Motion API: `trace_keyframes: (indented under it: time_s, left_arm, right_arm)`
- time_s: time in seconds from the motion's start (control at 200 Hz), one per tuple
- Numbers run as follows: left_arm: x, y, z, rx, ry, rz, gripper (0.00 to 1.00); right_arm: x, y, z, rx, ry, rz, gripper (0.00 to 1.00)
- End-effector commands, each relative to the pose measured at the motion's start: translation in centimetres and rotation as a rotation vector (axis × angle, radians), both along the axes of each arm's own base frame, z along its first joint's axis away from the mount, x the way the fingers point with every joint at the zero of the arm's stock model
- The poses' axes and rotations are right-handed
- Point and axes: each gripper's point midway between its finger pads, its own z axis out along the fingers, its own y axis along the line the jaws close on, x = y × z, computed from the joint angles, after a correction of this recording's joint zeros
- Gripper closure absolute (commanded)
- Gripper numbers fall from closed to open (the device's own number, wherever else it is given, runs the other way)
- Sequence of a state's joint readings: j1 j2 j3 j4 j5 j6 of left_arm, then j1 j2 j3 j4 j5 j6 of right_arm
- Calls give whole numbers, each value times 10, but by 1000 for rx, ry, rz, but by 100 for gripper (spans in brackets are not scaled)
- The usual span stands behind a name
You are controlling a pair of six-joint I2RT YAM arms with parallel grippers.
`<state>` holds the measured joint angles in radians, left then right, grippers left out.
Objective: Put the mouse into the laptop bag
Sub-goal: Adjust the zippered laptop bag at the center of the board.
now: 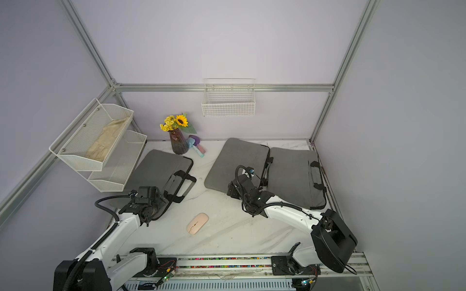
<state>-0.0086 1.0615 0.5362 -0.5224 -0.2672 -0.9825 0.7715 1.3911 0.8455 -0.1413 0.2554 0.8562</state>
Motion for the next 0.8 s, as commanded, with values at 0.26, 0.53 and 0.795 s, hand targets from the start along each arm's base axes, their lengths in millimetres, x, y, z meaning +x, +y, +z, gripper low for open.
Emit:
trace_keyframes:
  time_s: [0.26, 0.53, 0.795]
  left_arm:
    - [5, -6, -43, -84, 99, 75, 6]
    - [22, -52, -36, -184, 46, -58, 80]
    - [25, -118, -26, -232, 18, -213, 54]
  right_arm:
    - [-8, 10, 5, 29, -27, 6, 24]
    - [-10, 19, 6, 57, -29, 30, 24]
    - [-13, 43, -7, 56, -12, 78, 23]
